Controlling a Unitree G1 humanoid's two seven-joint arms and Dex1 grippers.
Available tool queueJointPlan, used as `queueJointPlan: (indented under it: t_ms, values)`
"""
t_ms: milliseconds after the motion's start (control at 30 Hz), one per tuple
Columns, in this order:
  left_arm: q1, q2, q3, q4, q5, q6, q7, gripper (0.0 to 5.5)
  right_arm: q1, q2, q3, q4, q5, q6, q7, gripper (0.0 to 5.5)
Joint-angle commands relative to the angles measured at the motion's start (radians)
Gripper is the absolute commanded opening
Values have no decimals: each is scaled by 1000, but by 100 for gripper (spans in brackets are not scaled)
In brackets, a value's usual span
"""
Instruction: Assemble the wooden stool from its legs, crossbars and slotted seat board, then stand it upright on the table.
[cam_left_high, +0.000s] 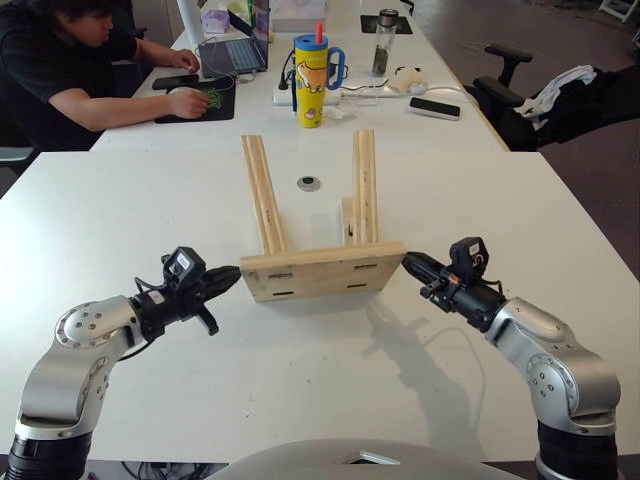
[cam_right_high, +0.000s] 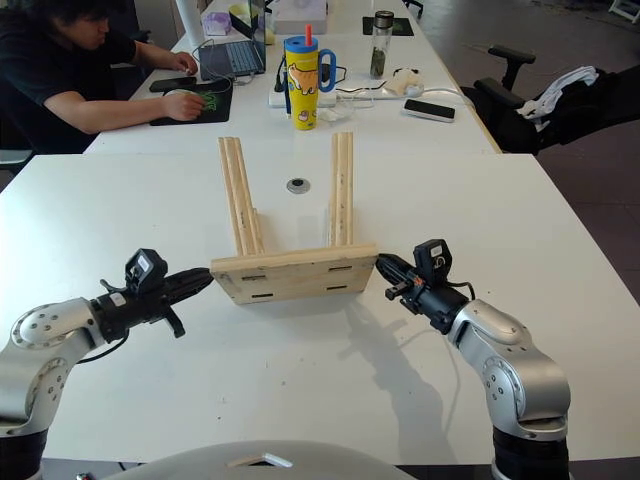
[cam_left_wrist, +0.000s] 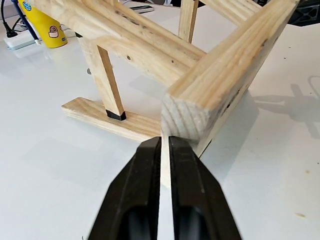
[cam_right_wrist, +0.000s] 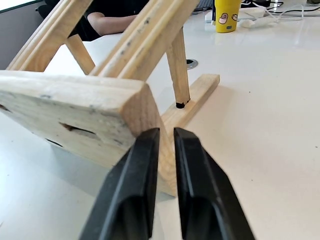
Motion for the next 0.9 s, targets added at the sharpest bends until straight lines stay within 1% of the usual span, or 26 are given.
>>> queueJointPlan:
  t_ms: [33,200,300,367,467,600,667,700,767,900]
  values:
    - [8,26,-13,70,-2,-52,-48,92,37,-23,49,47,18,-5,52,116]
    - [-10,23,-3,197,92,-142,36,157,40,-63,57,140,-51,-43,27,184]
    - [7,60,-13,278,159,-220,35,202,47,-85,67,171,-67,-66,48,231]
    - [19,103,-24,316,196,-273,1,205,52,-97,73,186,-69,-79,65,265]
    - [28,172,-27,345,186,-311,-108,205,56,-126,73,220,-78,-115,114,267]
    - [26,259,9,327,47,-231,-305,205,35,-206,73,285,-118,-217,210,267]
    - [0,284,26,328,-11,-198,-365,205,28,-209,67,334,-162,-368,241,267]
    - [-17,292,30,332,-34,-183,-388,205,25,-217,70,354,-173,-401,258,267]
    - [-58,294,20,342,-58,-171,-411,205,13,-246,88,378,-167,-397,315,267]
    - [-117,272,-35,351,-46,-179,-426,205,-52,-264,90,395,-50,-328,456,267]
